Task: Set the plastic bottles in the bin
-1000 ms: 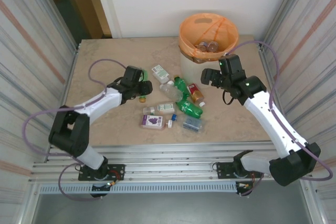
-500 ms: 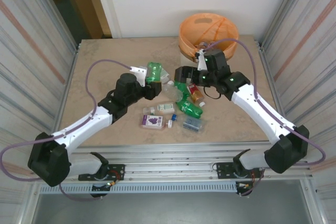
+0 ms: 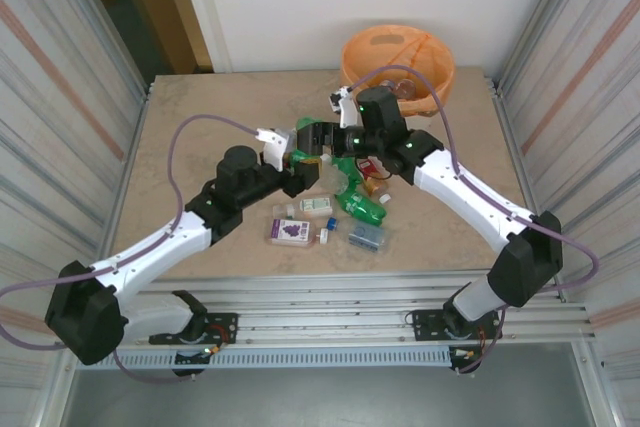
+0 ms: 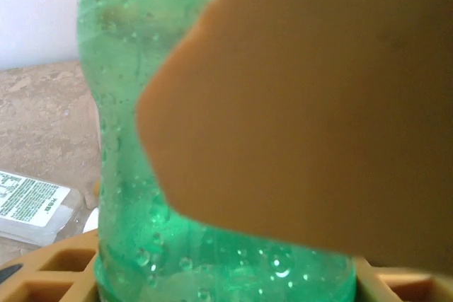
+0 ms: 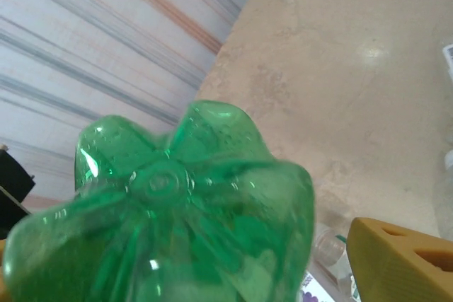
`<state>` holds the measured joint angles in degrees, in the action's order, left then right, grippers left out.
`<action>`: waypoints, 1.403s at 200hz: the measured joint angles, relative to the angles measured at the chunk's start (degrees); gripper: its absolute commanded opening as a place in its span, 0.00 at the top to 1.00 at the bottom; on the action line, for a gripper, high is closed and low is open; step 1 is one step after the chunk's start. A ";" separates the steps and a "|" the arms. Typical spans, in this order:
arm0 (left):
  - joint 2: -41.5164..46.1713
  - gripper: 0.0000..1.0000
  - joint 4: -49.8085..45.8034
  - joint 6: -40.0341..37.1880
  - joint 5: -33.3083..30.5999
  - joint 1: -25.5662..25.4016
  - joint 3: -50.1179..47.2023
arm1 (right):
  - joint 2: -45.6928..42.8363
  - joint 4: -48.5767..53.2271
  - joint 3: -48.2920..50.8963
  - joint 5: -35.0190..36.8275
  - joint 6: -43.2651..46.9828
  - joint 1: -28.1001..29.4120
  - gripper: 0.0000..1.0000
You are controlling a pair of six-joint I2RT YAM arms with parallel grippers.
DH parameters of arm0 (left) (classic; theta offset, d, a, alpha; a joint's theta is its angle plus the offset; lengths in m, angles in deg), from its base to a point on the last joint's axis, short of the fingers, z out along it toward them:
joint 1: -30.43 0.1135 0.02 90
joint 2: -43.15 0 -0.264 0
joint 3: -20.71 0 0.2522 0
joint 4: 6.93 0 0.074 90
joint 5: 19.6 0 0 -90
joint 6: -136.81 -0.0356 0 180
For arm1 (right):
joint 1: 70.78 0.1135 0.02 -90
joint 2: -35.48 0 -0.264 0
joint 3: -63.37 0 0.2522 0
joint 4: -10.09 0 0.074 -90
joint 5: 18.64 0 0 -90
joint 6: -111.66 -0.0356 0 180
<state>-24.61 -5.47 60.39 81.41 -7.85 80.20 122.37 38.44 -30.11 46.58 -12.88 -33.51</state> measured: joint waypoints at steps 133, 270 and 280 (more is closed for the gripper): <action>3.80 0.01 0.20 -0.55 -0.52 -0.11 -0.90 | 0.87 3.08 -2.36 3.10 0.57 -0.24 0.69; 16.68 0.01 4.37 -1.86 -11.58 -0.11 -8.81 | 2.99 7.28 -27.80 4.26 0.83 -24.37 0.75; 16.68 0.01 4.37 -1.86 -12.31 -0.11 -8.81 | 4.70 6.97 -29.90 4.76 0.46 -26.01 0.75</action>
<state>-7.94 -1.10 58.54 69.10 -7.96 71.40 127.07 45.41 -60.01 51.35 -12.42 -59.52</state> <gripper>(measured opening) 0.989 0.590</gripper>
